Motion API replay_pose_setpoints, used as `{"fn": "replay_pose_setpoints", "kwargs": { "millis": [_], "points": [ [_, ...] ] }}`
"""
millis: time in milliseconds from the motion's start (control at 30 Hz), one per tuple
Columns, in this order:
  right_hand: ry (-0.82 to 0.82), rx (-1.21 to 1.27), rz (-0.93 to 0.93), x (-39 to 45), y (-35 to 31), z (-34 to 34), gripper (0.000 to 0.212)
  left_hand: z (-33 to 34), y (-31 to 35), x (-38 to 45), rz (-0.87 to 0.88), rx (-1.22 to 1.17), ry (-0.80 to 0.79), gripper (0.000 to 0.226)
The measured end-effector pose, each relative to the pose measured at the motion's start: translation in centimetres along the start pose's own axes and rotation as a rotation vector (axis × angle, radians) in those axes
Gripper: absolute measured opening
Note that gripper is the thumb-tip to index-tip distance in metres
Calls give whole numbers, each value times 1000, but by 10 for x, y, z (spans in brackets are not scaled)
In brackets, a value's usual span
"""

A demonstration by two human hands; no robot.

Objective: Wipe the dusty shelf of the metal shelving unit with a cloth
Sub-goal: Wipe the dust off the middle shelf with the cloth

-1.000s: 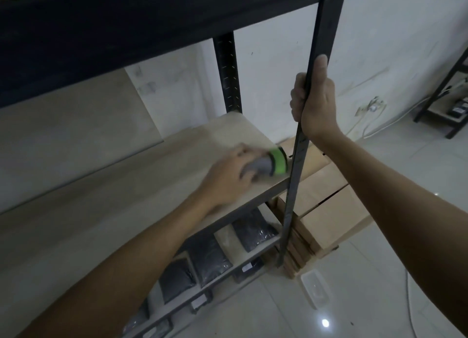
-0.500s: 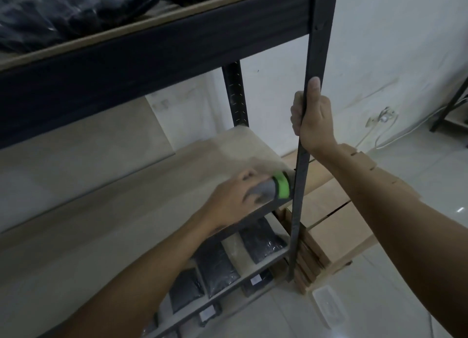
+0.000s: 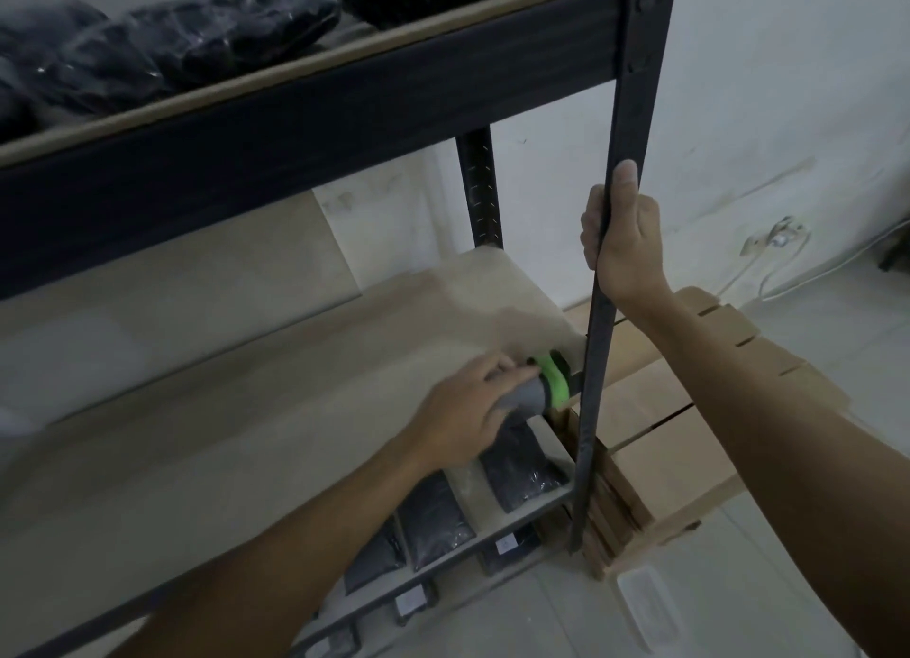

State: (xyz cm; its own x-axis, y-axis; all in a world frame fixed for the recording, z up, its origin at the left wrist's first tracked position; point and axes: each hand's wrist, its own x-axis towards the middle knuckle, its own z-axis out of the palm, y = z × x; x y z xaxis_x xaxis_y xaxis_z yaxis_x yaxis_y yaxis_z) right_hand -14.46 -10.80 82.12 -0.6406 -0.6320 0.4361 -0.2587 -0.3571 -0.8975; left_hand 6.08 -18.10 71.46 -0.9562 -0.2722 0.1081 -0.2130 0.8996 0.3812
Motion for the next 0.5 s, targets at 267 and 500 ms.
{"fn": "replay_pose_setpoints", "kwargs": {
  "millis": [267, 500],
  "points": [
    [-17, -14, -11, 5, 7, -2, 100, -54, -69, 78, -64, -103, 150, 44],
    [3, 10, -3, 7, 10, -1, 76, -47, -151, 169, -287, 102, 198, 53]
  ]
}}
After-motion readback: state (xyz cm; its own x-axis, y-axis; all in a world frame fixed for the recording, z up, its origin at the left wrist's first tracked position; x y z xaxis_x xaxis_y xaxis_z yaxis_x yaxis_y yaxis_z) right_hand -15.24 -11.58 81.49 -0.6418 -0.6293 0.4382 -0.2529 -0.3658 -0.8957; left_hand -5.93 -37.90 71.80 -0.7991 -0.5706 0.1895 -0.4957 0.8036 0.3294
